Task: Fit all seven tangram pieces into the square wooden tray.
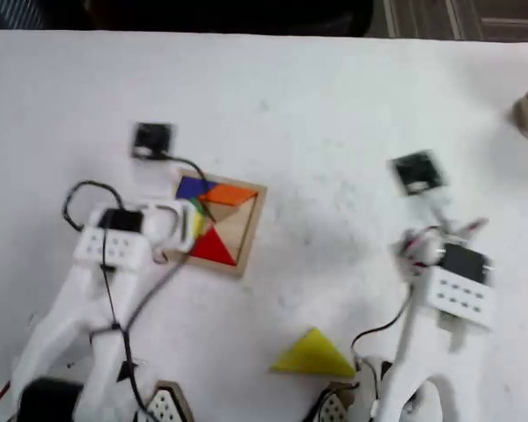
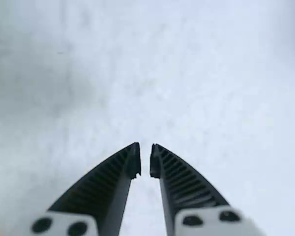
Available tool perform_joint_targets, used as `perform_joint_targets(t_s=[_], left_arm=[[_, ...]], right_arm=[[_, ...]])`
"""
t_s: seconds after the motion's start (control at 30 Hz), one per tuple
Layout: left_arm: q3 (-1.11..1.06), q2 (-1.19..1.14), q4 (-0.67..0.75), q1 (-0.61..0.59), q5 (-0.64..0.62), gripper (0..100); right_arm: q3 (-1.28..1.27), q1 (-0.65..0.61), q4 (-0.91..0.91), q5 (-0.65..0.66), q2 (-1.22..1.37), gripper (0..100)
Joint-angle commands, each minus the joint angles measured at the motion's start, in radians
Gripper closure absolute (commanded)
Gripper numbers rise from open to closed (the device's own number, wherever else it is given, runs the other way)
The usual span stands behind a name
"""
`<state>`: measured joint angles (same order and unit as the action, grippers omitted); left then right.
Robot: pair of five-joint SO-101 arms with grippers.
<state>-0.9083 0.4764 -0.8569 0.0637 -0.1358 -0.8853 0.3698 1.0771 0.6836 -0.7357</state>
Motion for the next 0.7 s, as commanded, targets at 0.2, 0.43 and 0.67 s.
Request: perform_joint_targets(t_s=[0.2, 0.43, 0.67], left_arm=[[-0.288, 0.484, -0.080, 0.585, 0.288, 96], [-0.324, 0.659, -0.190, 0.926, 0.342, 89], [-0.324, 0.509, -0.094, 0.967, 0.344, 63]], right_arm=[[0.089, 0.294, -0.021, -0.011, -0.005, 96.1], [0.072, 0.326, -0.076, -0.011, -0.004, 96.3], [0.074, 0.423, -0.173, -0.011, -0.004, 96.3]])
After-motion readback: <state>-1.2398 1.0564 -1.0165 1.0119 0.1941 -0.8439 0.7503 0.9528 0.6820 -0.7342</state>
